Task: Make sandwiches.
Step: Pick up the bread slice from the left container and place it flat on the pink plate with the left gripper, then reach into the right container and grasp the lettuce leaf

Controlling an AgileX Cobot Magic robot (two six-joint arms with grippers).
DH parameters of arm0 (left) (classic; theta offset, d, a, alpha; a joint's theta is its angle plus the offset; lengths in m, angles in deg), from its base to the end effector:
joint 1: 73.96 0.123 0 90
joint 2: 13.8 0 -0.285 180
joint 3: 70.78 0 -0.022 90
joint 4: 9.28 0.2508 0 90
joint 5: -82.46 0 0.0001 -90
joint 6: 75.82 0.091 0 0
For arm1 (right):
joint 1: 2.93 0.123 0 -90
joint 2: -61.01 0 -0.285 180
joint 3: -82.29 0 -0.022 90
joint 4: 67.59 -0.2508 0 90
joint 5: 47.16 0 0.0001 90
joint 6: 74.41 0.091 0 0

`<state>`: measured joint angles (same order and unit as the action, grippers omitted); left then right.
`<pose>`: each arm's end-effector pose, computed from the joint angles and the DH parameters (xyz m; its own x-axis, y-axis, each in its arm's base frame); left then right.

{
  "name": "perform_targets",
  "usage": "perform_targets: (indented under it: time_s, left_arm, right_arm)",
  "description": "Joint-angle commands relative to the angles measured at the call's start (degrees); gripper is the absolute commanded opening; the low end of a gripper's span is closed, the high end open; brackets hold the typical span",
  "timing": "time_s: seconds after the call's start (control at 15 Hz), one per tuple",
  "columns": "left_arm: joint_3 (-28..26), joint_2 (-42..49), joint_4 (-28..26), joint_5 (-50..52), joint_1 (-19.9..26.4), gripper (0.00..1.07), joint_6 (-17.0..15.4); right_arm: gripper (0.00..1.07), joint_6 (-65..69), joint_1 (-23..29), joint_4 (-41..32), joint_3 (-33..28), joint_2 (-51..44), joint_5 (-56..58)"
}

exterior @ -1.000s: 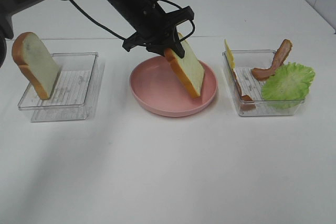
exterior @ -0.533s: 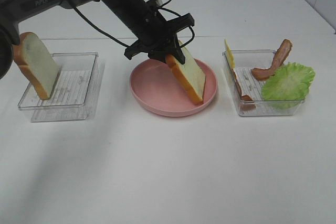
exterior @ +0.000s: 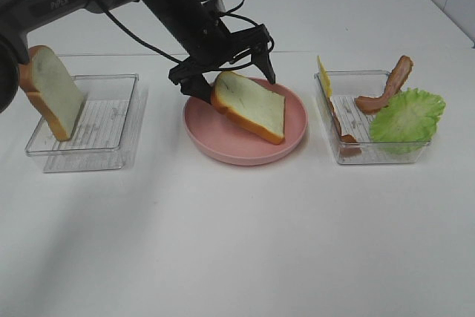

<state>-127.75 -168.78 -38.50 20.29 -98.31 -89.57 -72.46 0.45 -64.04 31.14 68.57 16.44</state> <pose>0.4775 -0.2592 0.1549 -0.9873 -0.0239 -0.1573 0.0651 0.8416 -0.5362 -0.0025 -0.0052 0.2610 -0.5330 -0.0250 -0.8458 -0.0086 0.9997 -0.0241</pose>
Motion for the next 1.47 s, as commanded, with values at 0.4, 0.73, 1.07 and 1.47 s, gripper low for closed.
perform_targets:
  time_s: [0.4, 0.73, 1.07, 1.47]
  left_arm:
    - [-9.85, 0.11, 17.02, -10.83, -2.52, 1.02, -5.16]
    - [-14.78, 4.07, 23.72, -13.29, -5.16, 1.02, -4.53]
    - [-13.92, 12.15, 25.10, -13.29, -5.21, 1.02, -1.49]
    - [13.92, 34.09, 32.26, -13.29, -4.18, 1.01, 3.38]
  right_arm:
    - [0.99, -0.63, -0.34, 0.00, -0.11, -1.72, -0.57]
    - [0.99, -0.63, -0.34, 0.00, -0.17, -1.66, -0.57]
    - [0.99, -0.63, -0.34, 0.00, -0.17, -1.66, -0.57]
    - [0.99, -0.63, -0.34, 0.00, -0.17, -1.66, -0.57]
